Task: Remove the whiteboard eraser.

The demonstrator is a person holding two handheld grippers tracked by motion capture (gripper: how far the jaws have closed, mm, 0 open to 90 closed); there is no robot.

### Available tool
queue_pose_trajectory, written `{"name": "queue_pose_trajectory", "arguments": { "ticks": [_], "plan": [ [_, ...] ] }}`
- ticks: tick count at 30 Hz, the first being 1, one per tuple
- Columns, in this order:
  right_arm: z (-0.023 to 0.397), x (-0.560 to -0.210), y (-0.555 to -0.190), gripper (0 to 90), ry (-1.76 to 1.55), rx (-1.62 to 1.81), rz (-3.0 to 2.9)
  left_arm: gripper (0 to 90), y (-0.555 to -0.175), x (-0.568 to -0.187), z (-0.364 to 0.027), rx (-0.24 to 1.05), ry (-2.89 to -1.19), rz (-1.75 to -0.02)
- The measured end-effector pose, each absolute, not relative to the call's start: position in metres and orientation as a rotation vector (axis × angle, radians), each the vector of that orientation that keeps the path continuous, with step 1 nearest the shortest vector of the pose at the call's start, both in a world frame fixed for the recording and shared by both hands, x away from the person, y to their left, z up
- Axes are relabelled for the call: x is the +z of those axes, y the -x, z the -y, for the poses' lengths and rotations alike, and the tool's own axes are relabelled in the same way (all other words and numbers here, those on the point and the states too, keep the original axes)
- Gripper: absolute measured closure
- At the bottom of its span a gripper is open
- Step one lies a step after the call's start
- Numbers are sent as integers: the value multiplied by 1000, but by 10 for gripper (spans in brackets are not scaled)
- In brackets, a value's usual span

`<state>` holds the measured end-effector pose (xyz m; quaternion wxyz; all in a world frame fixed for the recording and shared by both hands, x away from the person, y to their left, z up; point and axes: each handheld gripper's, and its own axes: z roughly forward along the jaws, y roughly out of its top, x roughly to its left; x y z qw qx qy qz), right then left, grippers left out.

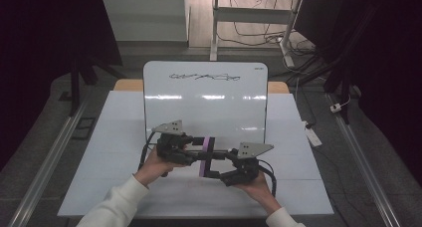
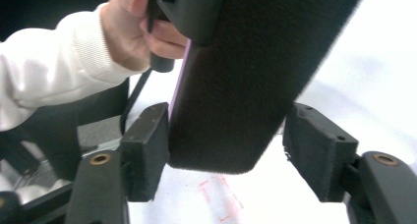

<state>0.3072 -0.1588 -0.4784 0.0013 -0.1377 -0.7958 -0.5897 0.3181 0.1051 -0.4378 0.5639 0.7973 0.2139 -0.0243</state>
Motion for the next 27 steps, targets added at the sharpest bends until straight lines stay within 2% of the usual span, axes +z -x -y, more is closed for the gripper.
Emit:
{"name": "queue_pose_trajectory", "arguments": {
  "ticks": [5, 13, 18, 27],
  "plan": [
    [168, -475, -307, 306, 526, -1911, 2494, 391, -314, -431, -109, 37, -1897, -545],
    [203, -476, -299, 308, 658, -1946, 2530, 392, -307, -410, -124, 268, -1913, -700],
    [237, -479, -297, 317, 832, -1971, 2588, 392, -305, -401, -137, 340, -1886, -758],
    [271, -483, -294, 317, 1041, -1936, 2727, 392, -305, -396, -154, 401, -1880, -801]
  ]
}}
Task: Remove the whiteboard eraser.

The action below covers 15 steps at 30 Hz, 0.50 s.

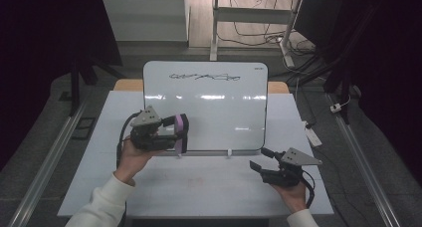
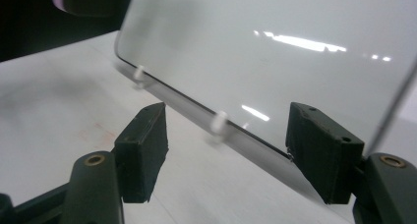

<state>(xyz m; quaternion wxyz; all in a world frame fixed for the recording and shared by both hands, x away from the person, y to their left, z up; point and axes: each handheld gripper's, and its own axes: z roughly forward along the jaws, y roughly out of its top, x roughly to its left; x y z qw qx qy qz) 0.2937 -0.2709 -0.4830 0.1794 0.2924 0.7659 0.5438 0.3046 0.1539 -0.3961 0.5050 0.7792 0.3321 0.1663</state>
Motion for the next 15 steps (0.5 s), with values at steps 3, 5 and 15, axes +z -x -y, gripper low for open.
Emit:
{"name": "queue_pose_trajectory", "arguments": {
  "ticks": [3, 5, 15],
  "plan": [
    [279, -486, -291, 317, -863, 1494, -2147, 392, -306, -394, -161, 412, -1863, -821],
    [280, -487, -289, 317, -867, 1479, -2145, 392, -307, -392, -165, 426, -1855, -833],
    [282, -495, -287, 317, -884, 1387, -2173, 391, -310, -379, -175, 531, -1832, -910]
  ]
}}
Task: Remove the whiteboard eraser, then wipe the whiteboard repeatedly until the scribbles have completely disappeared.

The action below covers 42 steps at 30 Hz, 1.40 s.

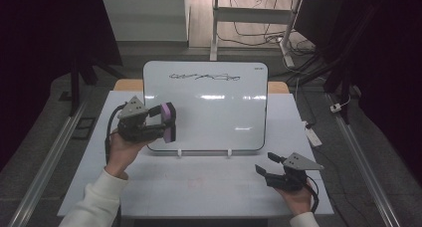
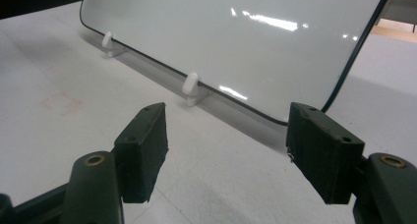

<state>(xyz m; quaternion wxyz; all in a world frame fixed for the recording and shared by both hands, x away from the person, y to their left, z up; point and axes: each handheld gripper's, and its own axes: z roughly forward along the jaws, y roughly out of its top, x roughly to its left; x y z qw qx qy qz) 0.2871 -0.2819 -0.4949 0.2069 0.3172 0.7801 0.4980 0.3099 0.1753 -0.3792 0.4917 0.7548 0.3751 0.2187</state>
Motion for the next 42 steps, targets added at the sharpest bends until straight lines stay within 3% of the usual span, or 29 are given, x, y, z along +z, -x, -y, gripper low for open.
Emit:
{"name": "queue_pose_trajectory", "arguments": {
  "ticks": [14, 27, 42],
  "plan": [
    [280, -499, -287, 316, -862, 1364, -2190, 391, -344, -344, -174, 719, -1866, -1000],
    [281, -501, -289, 316, -883, 1364, -2186, 390, -405, -329, -176, 734, -1905, -1175],
    [280, -501, -288, 313, -874, 1371, -2185, 389, -444, -332, -140, 824, -2020, -1213]
  ]
}}
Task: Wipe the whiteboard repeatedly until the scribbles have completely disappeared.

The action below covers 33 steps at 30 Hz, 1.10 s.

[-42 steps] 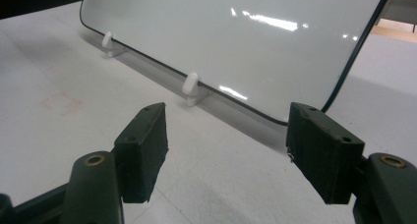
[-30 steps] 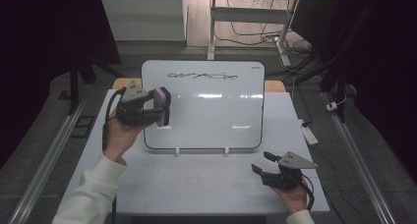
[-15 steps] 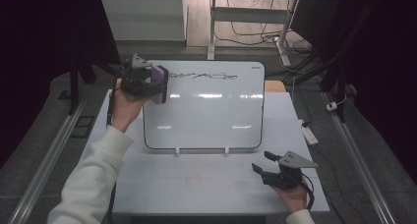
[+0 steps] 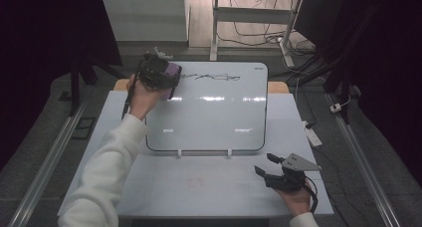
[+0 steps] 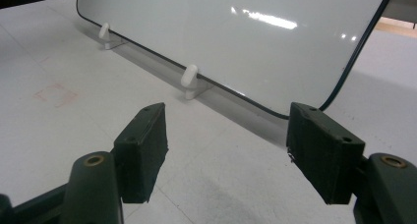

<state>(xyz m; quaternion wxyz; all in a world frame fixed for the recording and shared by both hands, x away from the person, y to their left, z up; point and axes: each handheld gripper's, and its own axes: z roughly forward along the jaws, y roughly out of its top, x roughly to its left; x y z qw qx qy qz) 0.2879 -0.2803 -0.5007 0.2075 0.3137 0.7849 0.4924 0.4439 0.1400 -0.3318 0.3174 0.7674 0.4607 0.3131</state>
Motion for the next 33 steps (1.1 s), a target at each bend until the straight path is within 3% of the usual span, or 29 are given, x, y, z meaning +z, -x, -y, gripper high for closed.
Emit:
{"name": "queue_pose_trajectory", "arguments": {
  "ticks": [20, 22, 26, 33],
  "plan": [
    [278, -500, -287, 312, -853, 1379, -2182, 392, -446, -341, -97, 782, -2050, -1074],
    [279, -500, -287, 312, -860, 1379, -2179, 392, -445, -340, -102, 760, -2037, -1079],
    [281, -501, -287, 311, -865, 1375, -2176, 392, -442, -334, -122, 864, -2028, -1146],
    [280, -499, -286, 312, -858, 1375, -2170, 393, -445, -331, -149, 867, -1972, -1224]
  ]
}}
